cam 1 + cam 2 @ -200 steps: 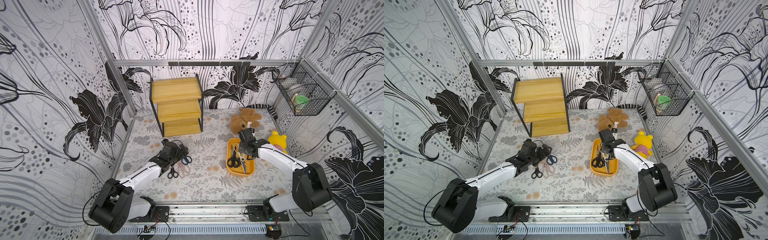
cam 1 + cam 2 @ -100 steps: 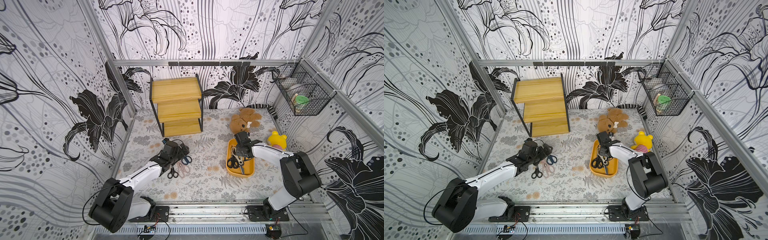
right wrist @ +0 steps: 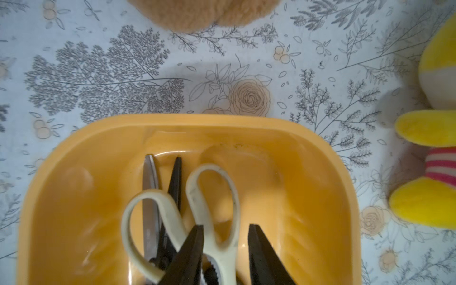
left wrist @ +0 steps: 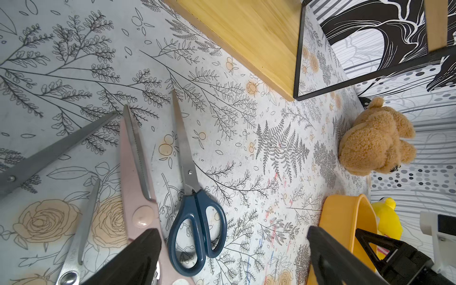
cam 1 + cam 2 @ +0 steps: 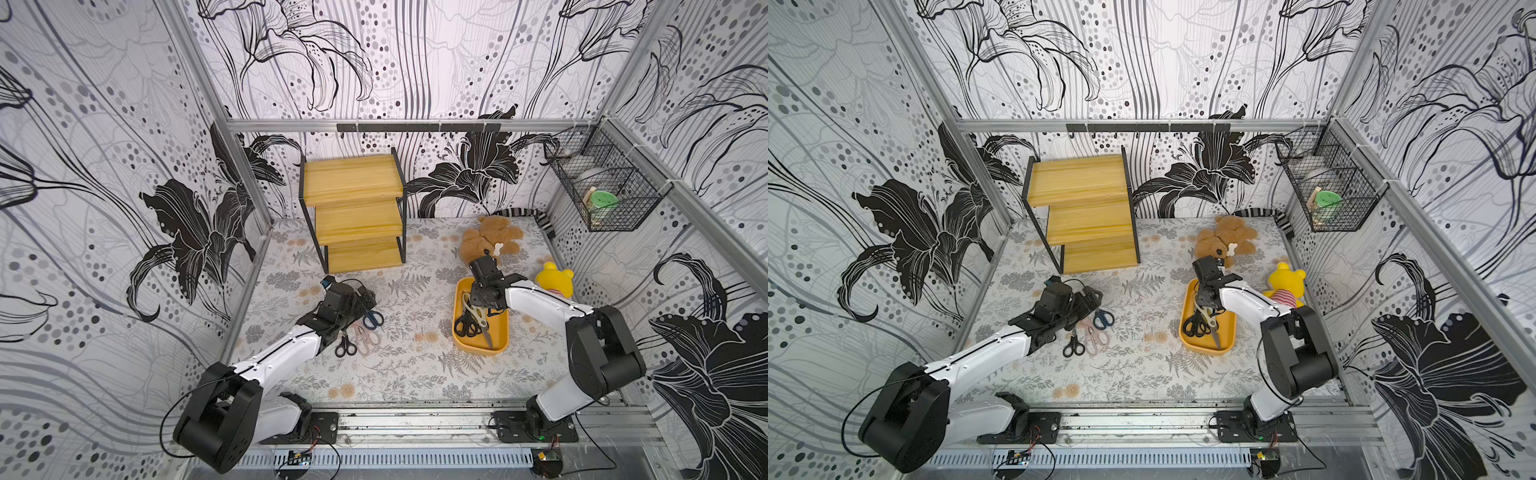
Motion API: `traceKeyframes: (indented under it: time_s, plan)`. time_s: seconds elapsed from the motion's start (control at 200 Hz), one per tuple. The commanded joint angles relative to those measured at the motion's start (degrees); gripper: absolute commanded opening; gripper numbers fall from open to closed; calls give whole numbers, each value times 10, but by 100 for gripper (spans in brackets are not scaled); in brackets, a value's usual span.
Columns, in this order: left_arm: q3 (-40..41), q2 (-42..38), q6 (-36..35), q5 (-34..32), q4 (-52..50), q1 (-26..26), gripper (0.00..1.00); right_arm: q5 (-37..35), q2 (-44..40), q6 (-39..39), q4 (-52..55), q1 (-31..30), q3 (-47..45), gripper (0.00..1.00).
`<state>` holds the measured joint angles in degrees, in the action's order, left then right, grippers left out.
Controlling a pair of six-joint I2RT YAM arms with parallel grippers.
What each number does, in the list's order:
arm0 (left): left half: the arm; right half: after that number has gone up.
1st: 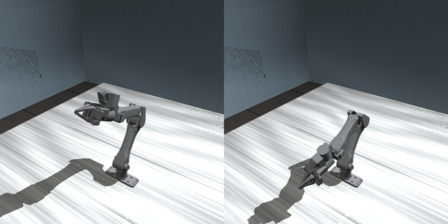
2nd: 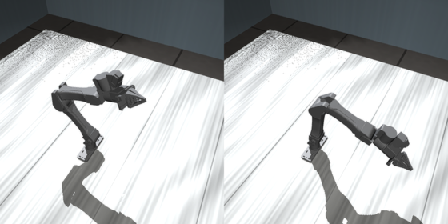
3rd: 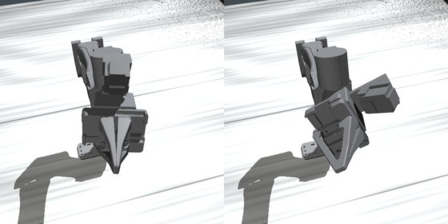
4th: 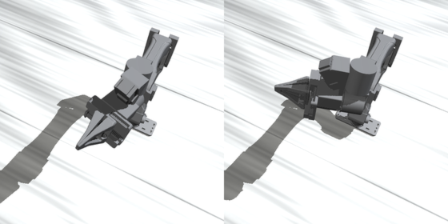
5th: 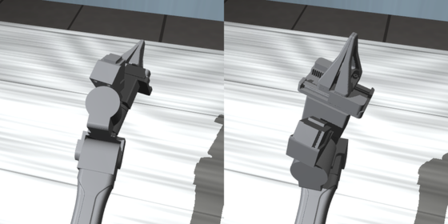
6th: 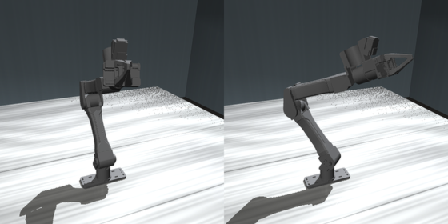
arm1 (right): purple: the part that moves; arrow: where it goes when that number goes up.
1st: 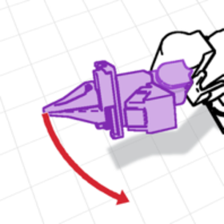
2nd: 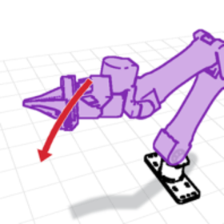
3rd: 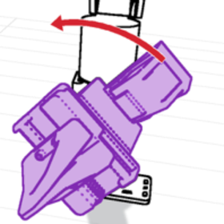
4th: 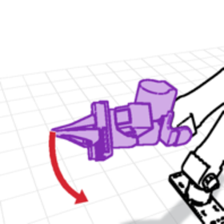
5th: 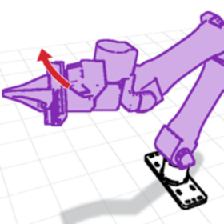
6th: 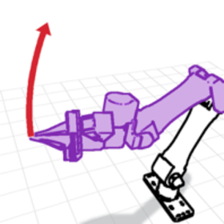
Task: Put the scissors into the storage box
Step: Place the scissors in the storage box.
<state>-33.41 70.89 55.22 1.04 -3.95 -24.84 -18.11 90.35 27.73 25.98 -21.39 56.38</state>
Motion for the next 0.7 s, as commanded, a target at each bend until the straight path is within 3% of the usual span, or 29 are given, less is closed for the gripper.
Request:
traceKeyframes:
  time_s: [0.0,0.135,0.32,0.696]
  plan:
    - [10,-11,-3,-14,3,-4,97,33,-31,-8,26,0,24,37]
    - [14,-15,-1,-17,4,-4,97,73,-38,-10,26,-14,38,39]
    - [23,-20,4,-25,-4,-4,97,106,-10,-20,25,-84,81,39]
    - [0,-1,-9,-68,-89,9,97,149,171,-48,54,-234,237,38]
